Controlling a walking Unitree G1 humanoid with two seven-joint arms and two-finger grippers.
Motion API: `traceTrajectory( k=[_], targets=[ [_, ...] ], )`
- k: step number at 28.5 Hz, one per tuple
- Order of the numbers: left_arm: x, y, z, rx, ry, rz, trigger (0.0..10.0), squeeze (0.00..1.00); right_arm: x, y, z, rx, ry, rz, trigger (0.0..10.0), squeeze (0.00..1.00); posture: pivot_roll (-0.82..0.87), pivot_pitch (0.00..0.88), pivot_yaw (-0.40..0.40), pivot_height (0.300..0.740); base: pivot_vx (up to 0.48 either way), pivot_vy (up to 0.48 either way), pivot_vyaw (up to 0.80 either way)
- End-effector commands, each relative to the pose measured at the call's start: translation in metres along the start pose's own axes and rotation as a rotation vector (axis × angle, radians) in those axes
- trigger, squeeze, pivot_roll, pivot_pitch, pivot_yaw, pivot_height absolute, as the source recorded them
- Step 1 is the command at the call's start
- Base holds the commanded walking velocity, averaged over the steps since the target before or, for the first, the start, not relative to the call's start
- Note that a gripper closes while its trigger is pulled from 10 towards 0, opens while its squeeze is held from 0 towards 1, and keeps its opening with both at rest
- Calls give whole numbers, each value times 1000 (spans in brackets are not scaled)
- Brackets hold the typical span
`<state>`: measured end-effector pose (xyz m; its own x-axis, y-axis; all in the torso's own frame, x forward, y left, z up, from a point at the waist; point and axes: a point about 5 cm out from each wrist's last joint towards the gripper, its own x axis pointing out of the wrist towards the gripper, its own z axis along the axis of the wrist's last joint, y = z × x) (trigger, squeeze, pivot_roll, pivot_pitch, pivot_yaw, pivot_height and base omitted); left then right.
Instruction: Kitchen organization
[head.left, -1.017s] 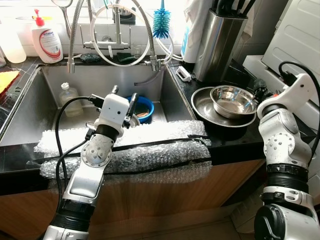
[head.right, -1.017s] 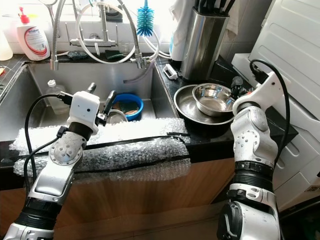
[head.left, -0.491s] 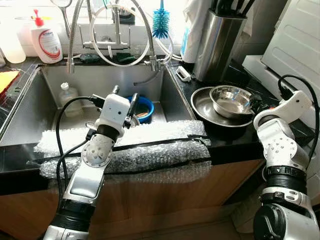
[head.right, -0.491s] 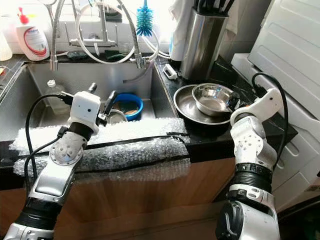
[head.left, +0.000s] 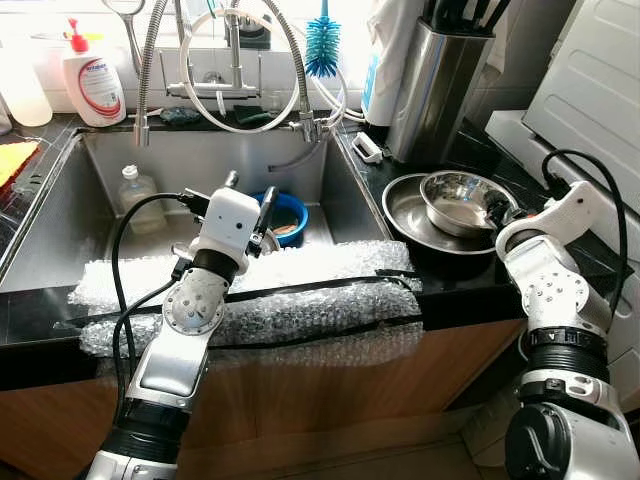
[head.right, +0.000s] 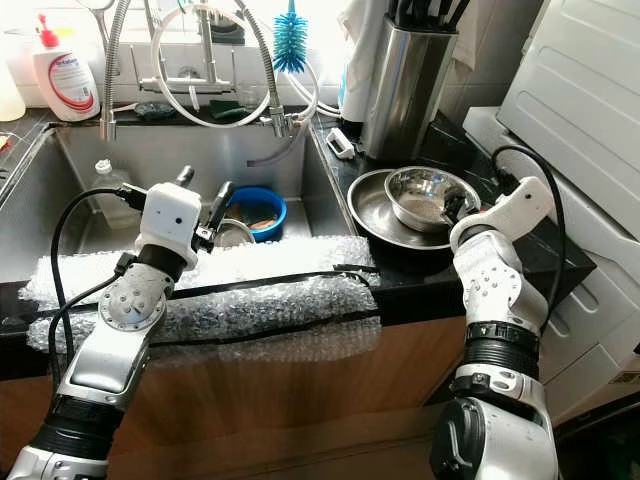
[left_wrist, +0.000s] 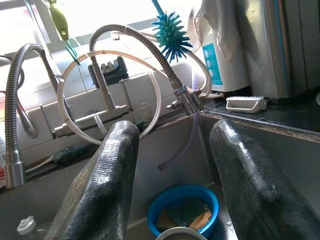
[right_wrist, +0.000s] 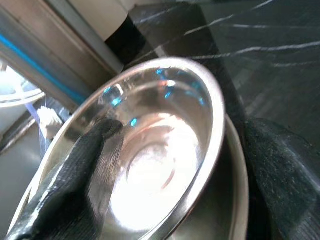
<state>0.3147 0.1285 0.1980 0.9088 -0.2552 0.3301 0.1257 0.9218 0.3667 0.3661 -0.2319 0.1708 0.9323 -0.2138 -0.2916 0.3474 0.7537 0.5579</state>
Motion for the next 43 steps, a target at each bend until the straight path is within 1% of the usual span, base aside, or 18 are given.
traceTrajectory(
  k=[1, 3, 4, 6, 14, 15, 16, 17, 18, 19, 20, 21, 22, 35, 36, 37, 38, 43],
  targets=[
    [2, -2, 7, 15, -29, -15, 10000, 0, 1, 3, 3, -24, 5, 8, 4039, 0, 15, 0, -103, 740, 0, 0, 0],
    [2, -2, 8, 15, -30, -13, 10000, 0, 1, 5, 2, -29, 9, 17, 4392, 0, 17, 0, -104, 740, 0, 0, 0],
    [2, -2, 7, 15, -30, -12, 10000, 0, 1, 5, 2, -40, 11, 22, 7412, 0, 15, 0, -104, 740, 0, 0, 0],
    [2, -2, 7, 15, -29, -10, 10000, 0, 1, 7, 2, -51, 15, 32, 10000, 0, 15, 0, -105, 740, 0, 0, 0],
    [2, -3, 7, 10, -26, -14, 10000, 0, 0, 14, 0, -111, 29, 76, 10000, 0, 14, 0, -106, 740, 0, 0, 0],
    [3, -4, 7, 9, -26, -16, 10000, 0, 0, 15, -1, -125, 31, 87, 8510, 0, 13, 0, -106, 740, 0, 0, 0],
    [3, -4, 7, 8, -25, -16, 10000, 0, 0, 15, -1, -129, 32, 91, 8510, 0, 13, 0, -106, 740, 0, 0, 0],
    [3, -4, 7, 7, -25, -16, 10000, 0, 0, 15, -1, -134, 32, 93, 2471, 0, 14, 0, -106, 740, 0, 0, 0],
    [3, -4, 7, 6, -25, -17, 10000, 0, 0, 16, -1, -139, 32, 96, 0, 0, 13, 0, -106, 740, 0, 0, 0],
    [3, -4, 7, 5, -25, -18, 10000, 0, -1, 16, -1, -148, 33, 100, 0, 0, 12, 0, -106, 740, 0, 0, 0],
    [3, -5, 8, 3, -27, -22, 10000, 0, -1, 16, -1, -165, 31, 101, 3333, 0, 14, 0, -106, 740, 0, 0, 0],
    [3, -5, 8, 1, -27, -23, 10000, 0, -1, 16, -1, -171, 29, 98, 4353, 0, 13, 0, -106, 740, 0, 0, 0],
    [3, -6, 8, -1, -27, -30, 10000, 0, -1, 15, 1, -177, 21, 86, 10000, 0, 12, 0, -106, 740, 0, 0, 0],
    [3, -9, 7, -7, -26, -50, 10000, 0, 0, 12, 2, -177, 14, 53, 10000, 0, 16, 0, -102, 740, 0, 0, 0],
    [3, -9, 7, -7, -25, -51, 10000, 0, 0, 13, 1, -179, 16, 57, 7647, 0, 16, 0, -103, 740, 0, 0, 0],
    [3, -9, 7, -7, -25, -51, 10000, 0, 0, 13, 1, -179, 16, 57, 7647, 0, 16, 0, -103, 740, 0, 0, 0],
    [3, -9, 7, -8, -23, -53, 10000, 0, 0, 14, 1, -181, 18, 64, 0, 0, 16, 0, -104, 740, 0, 0, 0],
    [3, -10, 6, -10, -19, -57, 10000, 0, 0, 14, 1, -184, 23, 73, 0, 0, 15, 0, -105, 740, 0, 0, 0]
  ],
)
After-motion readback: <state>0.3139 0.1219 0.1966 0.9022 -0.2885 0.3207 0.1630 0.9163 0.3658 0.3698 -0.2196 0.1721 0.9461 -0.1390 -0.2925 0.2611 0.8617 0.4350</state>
